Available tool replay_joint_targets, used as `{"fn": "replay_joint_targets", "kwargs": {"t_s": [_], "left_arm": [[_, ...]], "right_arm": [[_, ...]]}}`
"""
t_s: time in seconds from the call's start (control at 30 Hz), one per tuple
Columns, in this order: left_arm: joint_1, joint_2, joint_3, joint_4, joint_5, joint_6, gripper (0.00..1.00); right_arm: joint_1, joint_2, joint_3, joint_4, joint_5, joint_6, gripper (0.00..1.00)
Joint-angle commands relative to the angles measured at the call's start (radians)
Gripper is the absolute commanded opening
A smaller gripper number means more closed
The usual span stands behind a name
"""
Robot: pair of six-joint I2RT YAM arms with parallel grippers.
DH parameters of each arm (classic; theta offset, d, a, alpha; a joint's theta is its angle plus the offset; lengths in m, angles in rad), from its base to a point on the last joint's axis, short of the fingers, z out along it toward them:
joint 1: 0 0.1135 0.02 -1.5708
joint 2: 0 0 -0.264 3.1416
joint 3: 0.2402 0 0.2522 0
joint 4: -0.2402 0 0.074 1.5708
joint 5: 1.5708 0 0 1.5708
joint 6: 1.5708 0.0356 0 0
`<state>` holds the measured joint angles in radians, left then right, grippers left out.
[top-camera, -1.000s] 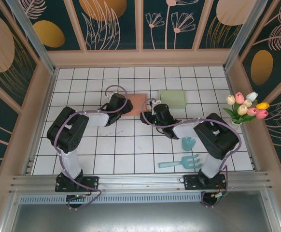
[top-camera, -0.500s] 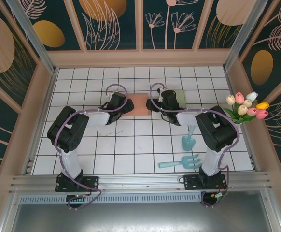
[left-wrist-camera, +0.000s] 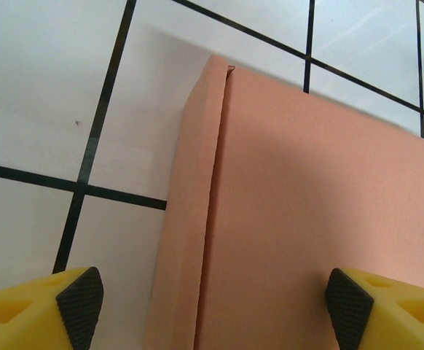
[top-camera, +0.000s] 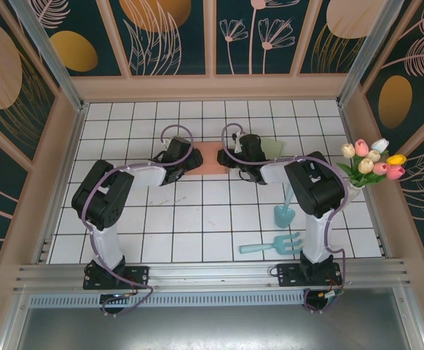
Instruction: Fold the paper box
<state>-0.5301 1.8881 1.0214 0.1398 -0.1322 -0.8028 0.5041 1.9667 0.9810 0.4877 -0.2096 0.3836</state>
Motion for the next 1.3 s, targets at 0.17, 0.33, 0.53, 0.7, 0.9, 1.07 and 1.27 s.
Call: {"fn": "replay_joint_targets", "kwargs": {"t_s": [0.17,0.33,0.53,0.7,0.9,1.07,1.27], "left_arm": [[-0.007,-0.072,-0.007,-0.072,0.069,-0.125,0.9],[-0.008,-0.133,-0.018,-0.084,0.086,-0.201,0.95],[-0.008,-0.129,0.047,-0.239,0.03,-0.303,0.96],[-0.007,-0.094,0.065,-0.267,0.069,-0.347,0.98],[-0.008,-0.068,0.075,-0.243,0.073,-0.375,0.99],[-0.008,-0.02,0.122,-0.25,0.081,-0.382,0.98],[-0.013,0.015,0.124,-0.21,0.147,-0.409,0.95]], "right_arm": [[0.022,0.016,-0.02,0.0,0.019,0.001,0.45],[0.022,0.013,-0.027,-0.001,0.024,0.0,0.45],[0.022,0.015,-0.031,0.008,0.022,0.001,0.45],[0.022,0.016,-0.034,0.009,0.024,0.001,0.45],[0.022,0.018,-0.033,0.012,0.016,0.001,0.45],[0.021,0.02,-0.035,0.012,0.015,0.0,0.45],[0.021,0.023,-0.035,0.009,0.019,-0.005,0.45]]}}
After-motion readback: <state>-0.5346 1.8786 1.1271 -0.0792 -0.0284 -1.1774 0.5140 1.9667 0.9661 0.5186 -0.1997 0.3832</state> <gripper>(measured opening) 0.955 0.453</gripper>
